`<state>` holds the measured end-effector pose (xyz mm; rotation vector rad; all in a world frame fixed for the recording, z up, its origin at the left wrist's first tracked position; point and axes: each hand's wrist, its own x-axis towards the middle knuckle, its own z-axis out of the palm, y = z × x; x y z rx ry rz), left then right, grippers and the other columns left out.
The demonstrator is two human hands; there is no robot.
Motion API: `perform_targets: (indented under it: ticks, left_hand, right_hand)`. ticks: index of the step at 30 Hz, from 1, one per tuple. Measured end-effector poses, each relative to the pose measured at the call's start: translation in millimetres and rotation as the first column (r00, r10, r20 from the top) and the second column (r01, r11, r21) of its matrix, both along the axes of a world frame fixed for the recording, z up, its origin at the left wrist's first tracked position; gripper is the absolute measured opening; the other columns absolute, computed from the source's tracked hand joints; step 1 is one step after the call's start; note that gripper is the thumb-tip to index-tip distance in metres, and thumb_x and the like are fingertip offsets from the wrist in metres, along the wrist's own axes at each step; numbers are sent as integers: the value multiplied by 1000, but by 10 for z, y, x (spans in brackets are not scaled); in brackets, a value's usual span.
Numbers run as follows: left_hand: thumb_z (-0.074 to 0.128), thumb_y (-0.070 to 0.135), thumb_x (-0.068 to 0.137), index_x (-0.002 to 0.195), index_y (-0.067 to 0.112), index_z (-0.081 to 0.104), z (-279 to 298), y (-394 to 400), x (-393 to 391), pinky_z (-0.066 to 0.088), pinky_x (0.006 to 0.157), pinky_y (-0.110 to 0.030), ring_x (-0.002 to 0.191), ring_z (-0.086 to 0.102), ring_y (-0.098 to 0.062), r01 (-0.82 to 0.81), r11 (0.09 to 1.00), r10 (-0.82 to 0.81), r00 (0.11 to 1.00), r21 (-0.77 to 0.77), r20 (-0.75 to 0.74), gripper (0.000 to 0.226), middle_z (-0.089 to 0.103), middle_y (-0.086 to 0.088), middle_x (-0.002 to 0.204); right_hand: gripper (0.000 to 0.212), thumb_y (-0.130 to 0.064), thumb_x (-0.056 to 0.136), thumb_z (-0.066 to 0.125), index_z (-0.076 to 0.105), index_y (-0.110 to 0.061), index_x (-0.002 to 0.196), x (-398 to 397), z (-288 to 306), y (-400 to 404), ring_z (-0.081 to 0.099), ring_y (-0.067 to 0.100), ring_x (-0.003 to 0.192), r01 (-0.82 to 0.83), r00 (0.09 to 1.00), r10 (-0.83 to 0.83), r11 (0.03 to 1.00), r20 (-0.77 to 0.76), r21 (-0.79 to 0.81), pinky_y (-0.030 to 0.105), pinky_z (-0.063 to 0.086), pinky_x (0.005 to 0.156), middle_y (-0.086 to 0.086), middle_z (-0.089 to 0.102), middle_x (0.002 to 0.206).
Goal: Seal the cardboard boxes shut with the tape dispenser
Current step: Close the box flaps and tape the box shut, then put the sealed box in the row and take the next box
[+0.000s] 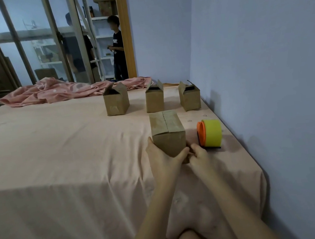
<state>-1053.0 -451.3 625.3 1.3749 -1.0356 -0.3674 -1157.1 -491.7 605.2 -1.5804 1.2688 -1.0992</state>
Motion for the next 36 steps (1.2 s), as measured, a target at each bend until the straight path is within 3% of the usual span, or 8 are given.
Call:
perform_targets:
  ticks: [3, 6, 11, 14, 17, 23, 29, 36]
  left_hand:
    - [86, 51, 42, 137, 22, 27, 6, -19, -29, 49, 94, -34, 121, 46, -13, -50, 998, 52, 997, 37, -59, 116, 46, 3, 127]
    - [86, 50, 47, 145, 20, 18, 68, 4, 55, 46, 99, -37, 127, 41, -15, -127, 992, 127, 992, 29, -13, 123, 41, 1, 136]
    - [84, 53, 45, 118, 30, 32, 236, 62, 428, 50, 83, -28, 111, 50, -9, -116, 993, 116, 993, -4, 0, 92, 43, 12, 115]
    - [85, 56, 43, 122, 23, 33, 300, 114, 792, 52, 86, -35, 110, 54, -13, -112, 992, 112, 994, 58, 18, 100, 48, 8, 118]
    - [84, 58, 43, 120, 20, 36, 319, 226, 1230, 51, 88, -41, 110, 55, -17, -190, 974, 183, 981, 121, 69, 99, 51, 5, 118]
    - [82, 60, 44, 115, 20, 36, 338, 455, 1889, 51, 85, -39, 106, 57, -20, -334, 931, 321, 941, 144, 105, 93, 52, 5, 114]
    - [81, 61, 43, 112, 24, 36, 342, 465, 2499, 50, 81, -37, 103, 58, -18, -363, 919, 345, 929, 152, 133, 90, 54, 7, 112]
    - [84, 58, 40, 111, 25, 39, 443, -44, 3344, 53, 83, -42, 101, 59, -14, -369, 925, 361, 928, 94, 91, 90, 55, 13, 107]
  right_hand:
    - [45, 7, 87, 37, 52, -9, 127, 50, 57, 7, 52, 17, 116, -29, 998, 27, 999, -48, -36, 26, 43, 93, 1, 56, 122]
    - [43, 4, 90, 42, 50, -8, 130, 132, 119, 5, 50, 14, 116, -21, 999, 19, 999, -50, -47, 24, 41, 91, -1, 54, 118]
    - [38, -3, 90, 43, 55, -31, 113, 427, 329, 2, 57, 5, 91, -68, 998, 68, 994, 1, -83, 28, 51, 75, -9, 60, 100]
    - [31, -5, 90, 46, 59, -22, 113, 664, 517, -69, 59, 18, 101, -26, 1000, 26, 998, 2, -53, 40, 51, 90, 0, 63, 111]
    - [25, -4, 87, 49, 64, -13, 105, 927, 685, -166, 60, 25, 104, -17, 997, 11, 996, -80, -86, 43, 48, 95, 7, 65, 112]
    - [20, -10, 88, 50, 65, -13, 100, 1558, 854, -176, 56, 22, 97, -138, 938, 102, 987, -330, -86, 27, 42, 78, 4, 64, 107]
    - [20, -13, 89, 47, 62, -13, 101, 2069, 818, -191, 56, 25, 95, -210, 873, 158, 976, -462, -64, 29, 44, 77, 6, 63, 106]
    - [25, -14, 88, 47, 61, -18, 108, 2517, 944, -739, 57, 27, 103, -161, 778, 17, 972, -629, -174, 28, 42, 77, 5, 62, 112]
